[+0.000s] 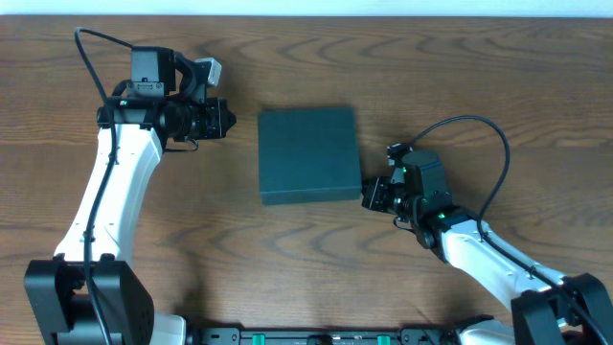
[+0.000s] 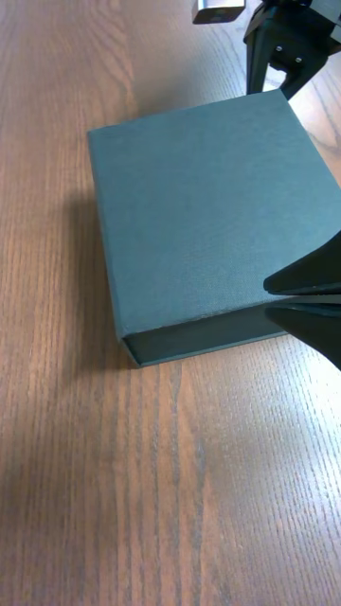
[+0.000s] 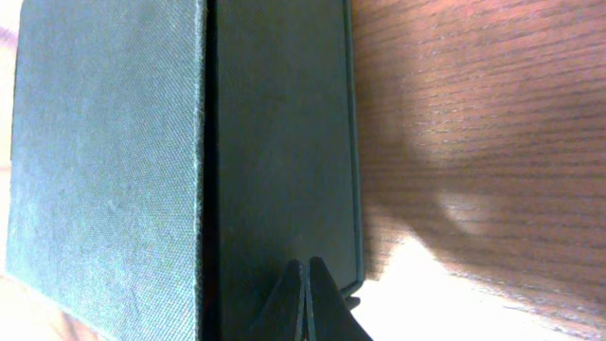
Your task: Pack container
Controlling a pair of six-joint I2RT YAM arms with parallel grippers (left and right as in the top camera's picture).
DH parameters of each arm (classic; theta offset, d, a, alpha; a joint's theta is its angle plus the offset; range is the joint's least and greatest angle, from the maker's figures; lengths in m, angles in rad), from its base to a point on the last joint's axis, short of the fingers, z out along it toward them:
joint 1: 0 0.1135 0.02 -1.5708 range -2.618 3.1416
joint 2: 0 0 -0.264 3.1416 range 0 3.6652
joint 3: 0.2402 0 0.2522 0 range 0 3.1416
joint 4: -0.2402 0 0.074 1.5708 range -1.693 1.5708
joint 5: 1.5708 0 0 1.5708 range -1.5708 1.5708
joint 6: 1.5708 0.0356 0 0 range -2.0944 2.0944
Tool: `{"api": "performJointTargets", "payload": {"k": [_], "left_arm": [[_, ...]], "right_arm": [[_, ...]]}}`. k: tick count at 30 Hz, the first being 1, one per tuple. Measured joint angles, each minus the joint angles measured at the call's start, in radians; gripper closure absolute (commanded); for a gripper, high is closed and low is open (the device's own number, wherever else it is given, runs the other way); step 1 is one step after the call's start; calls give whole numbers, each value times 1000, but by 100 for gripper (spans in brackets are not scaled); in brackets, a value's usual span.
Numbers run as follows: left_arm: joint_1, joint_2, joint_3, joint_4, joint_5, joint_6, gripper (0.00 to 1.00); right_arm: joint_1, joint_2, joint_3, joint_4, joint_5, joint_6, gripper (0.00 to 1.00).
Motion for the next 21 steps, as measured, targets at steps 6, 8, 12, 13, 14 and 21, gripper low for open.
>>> {"api": "performJointTargets", "payload": {"k": [6, 8, 12, 13, 14, 21], "left_arm": [[0, 0, 0, -11, 0, 0, 94], [0, 0, 0, -38, 0, 1, 94], [0, -18, 0, -124, 0, 21, 94], [0, -39, 0, -147, 0, 24, 94], [0, -69, 0, -173, -1, 25, 94], [0, -357, 0, -329, 0, 28, 94]], "right_arm": [[0, 0, 0, -1, -1, 0, 98], [-3, -6, 0, -16, -10, 0, 98], [-31, -124, -1, -123, -37, -5, 98], [-36, -180, 0, -154, -39, -12, 98], [-36, -250, 0, -198, -42, -25, 99], [-36, -656, 2, -486, -82, -122, 98]]}}
